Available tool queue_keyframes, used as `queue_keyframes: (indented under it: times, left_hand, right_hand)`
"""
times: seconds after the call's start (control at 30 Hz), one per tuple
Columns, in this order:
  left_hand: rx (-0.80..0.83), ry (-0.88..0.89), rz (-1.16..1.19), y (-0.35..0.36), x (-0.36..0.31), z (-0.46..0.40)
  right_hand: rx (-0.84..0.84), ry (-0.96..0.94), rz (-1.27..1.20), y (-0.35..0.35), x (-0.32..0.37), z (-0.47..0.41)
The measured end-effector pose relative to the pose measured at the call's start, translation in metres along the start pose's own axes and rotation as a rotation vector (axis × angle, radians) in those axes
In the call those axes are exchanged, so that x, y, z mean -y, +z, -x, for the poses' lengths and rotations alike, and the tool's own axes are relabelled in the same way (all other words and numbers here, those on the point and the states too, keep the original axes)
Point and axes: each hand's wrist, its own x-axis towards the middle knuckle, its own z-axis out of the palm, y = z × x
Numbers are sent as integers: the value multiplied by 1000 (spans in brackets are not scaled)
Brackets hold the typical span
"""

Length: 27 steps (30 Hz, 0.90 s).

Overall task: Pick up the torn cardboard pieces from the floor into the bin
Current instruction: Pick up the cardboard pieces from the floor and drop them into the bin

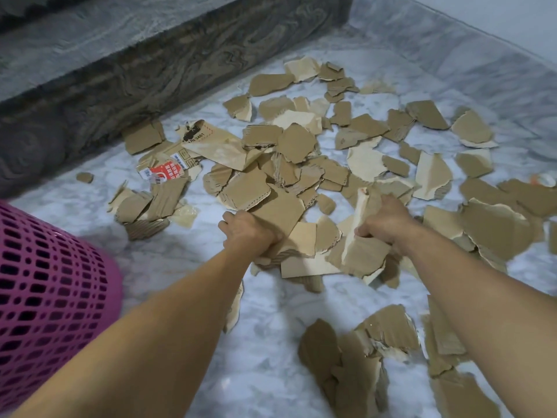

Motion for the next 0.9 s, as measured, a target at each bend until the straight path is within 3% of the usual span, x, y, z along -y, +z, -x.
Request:
queue_keyframes:
  times: [0.17,0.33,0.53,0.73,0.9]
  left_hand:
    - [144,-49,215,0,-8,5]
    - [266,-19,528,-14,-6,-2]
    - [202,191,294,-46,-18,-14]
    - [-44,275,37,-54,-25,-47]
    - [32,125,96,-43,-15,-69]
  right_hand:
    - [-218,37,-169,-24,3,-26]
    - [-263,82,-294,-26,7,-51]
    - [-212,195,233,-17,13,-61]
    - [-228,226,134,-13,15,-70]
    - [-151,213,107,-15,3,-81]
